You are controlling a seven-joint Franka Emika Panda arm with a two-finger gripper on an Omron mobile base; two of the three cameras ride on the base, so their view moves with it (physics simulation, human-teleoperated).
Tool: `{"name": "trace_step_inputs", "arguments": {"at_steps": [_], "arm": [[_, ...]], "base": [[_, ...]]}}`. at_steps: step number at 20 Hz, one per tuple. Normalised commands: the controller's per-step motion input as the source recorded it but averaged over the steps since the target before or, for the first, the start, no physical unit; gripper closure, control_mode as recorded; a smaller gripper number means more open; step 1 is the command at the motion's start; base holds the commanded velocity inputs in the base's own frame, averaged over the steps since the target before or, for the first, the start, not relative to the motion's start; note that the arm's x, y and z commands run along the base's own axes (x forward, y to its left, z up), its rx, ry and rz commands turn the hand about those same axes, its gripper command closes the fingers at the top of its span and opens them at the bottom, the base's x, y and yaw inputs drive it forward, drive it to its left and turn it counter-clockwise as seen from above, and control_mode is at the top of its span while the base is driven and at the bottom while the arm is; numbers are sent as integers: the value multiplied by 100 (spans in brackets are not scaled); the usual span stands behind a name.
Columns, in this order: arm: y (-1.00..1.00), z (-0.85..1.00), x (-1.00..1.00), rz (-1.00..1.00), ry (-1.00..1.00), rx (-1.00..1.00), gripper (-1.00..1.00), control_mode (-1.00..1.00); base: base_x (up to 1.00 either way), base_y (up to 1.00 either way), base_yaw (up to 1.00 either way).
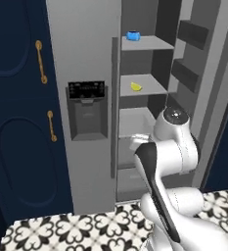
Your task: Grab a lemon wedge from the fridge and one ice cube from the ice bowl, and put them in the glass of lemonade.
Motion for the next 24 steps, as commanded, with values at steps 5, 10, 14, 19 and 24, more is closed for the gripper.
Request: {"name": "trace_step_inputs", "arguments": {"at_steps": [5,10,14,19,24], "arm": [[0,0,0,0,0,0,-100,100],[0,0,0,0,0,0,-100,100],[0,0,0,0,0,0,-100,100],[0,0,0,0,0,0,-100,100],[0,0,0,0,0,0,-100,100]], "base": [[10,-52,-2],[67,10,-10],[91,53,-15],[79,24,-21],[22,0,-26]]}}
